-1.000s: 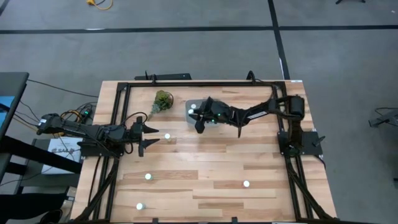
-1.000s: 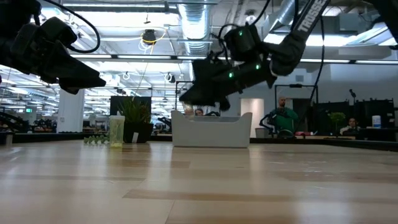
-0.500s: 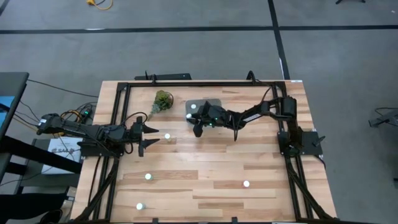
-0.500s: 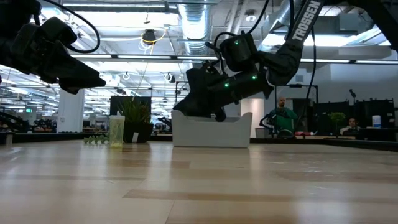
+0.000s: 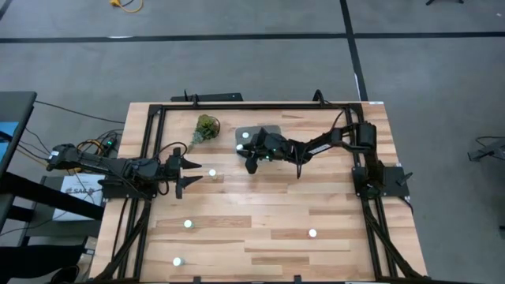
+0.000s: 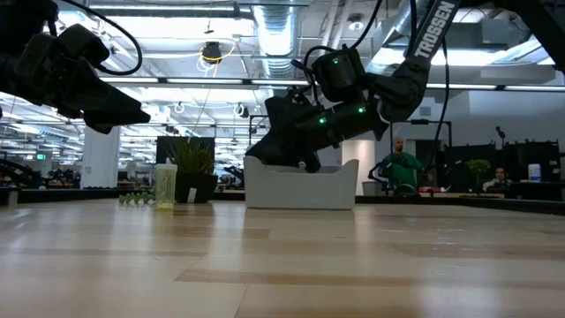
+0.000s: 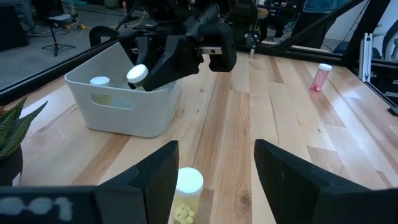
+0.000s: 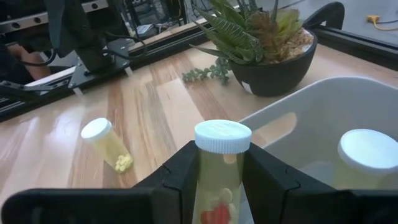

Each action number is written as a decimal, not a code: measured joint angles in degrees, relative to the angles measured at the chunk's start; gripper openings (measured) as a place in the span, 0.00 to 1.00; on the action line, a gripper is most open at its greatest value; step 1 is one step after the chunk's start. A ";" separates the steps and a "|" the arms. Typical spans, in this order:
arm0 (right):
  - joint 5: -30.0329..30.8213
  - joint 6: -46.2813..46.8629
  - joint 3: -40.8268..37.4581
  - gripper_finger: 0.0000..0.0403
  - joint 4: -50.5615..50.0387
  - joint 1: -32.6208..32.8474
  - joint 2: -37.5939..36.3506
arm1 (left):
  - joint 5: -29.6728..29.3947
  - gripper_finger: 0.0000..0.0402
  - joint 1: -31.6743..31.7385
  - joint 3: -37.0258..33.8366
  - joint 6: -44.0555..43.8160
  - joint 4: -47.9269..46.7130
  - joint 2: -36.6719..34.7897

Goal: Pick and place pill bottles into a basket
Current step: Put the right yellow pill bottle into the bin, then put the red pill bottle into the bin

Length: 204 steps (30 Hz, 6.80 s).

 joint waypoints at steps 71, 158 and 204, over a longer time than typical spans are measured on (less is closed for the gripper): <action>-6.12 37.57 0.07 0.51 -86.91 43.57 -40.20 | -0.33 0.50 -0.02 0.00 -0.52 0.24 0.00; -1.67 -9.45 18.87 0.27 -87.79 15.05 -26.21 | -0.31 0.50 -0.02 0.00 0.44 0.00 0.00; -3.08 -39.12 45.81 0.27 -104.14 -12.28 3.63 | -0.52 0.50 -0.01 0.01 0.52 0.00 0.76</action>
